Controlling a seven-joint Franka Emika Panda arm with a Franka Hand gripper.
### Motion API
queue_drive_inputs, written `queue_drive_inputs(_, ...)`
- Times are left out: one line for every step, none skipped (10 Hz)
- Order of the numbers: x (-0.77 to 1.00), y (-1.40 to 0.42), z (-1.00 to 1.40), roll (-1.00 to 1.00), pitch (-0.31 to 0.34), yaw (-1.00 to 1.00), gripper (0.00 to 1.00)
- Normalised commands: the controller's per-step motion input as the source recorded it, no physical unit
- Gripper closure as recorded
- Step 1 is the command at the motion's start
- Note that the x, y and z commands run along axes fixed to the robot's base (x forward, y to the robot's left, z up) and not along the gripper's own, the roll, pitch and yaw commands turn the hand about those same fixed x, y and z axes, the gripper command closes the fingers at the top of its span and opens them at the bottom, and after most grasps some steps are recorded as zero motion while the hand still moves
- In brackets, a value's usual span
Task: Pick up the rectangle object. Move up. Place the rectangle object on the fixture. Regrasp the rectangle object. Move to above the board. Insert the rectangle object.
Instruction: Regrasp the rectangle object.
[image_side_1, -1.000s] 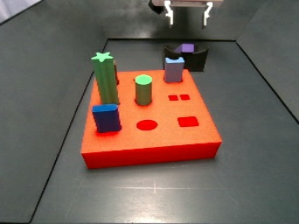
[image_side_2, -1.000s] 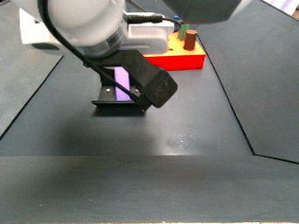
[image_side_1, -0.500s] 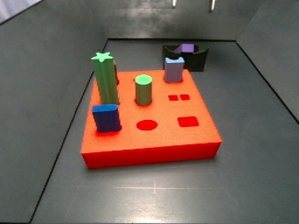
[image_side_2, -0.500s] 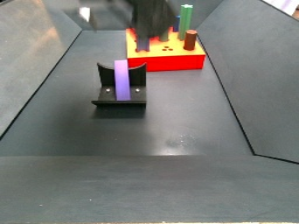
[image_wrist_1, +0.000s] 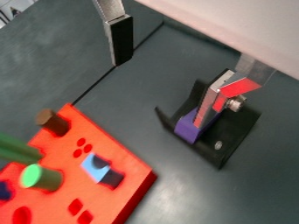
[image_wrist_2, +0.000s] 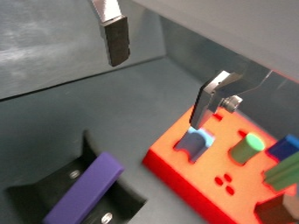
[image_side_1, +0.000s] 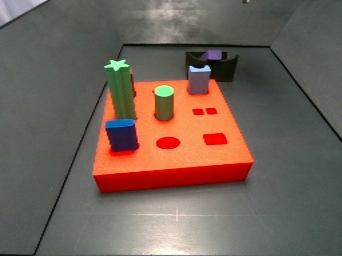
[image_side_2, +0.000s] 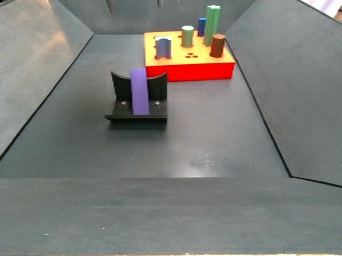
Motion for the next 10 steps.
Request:
queue_drive_inputs(-0.03,-0.03,0.01,1.0,0.016,0.02,0.0)
queue_drive_inputs(-0.03,-0.03,0.01,1.0,0.01,0.03,0.0)
queue_drive_inputs(-0.03,-0.02,0.01,1.0,0.005,0.03,0.0)
queue_drive_inputs(-0.02,-0.02,0.0,1.0,-0.002,0.03,0.0)
queue_drive_inputs(-0.02,-0.02,0.0,1.0,-0.007,0.03,0.0)
queue_drive_inputs(-0.02,-0.02,0.0,1.0,-0.008,0.03,0.0)
queue_drive_inputs(-0.02,-0.02,0.0,1.0,-0.007,0.03,0.0)
queue_drive_inputs(-0.01,-0.01,0.01,1.0,-0.001,0.03,0.0)
queue_drive_inputs(0.0,-0.02,0.0,1.0,0.002,0.04,0.0)
queue_drive_inputs(0.02,-0.02,-0.01,1.0,0.009,0.04,0.0)
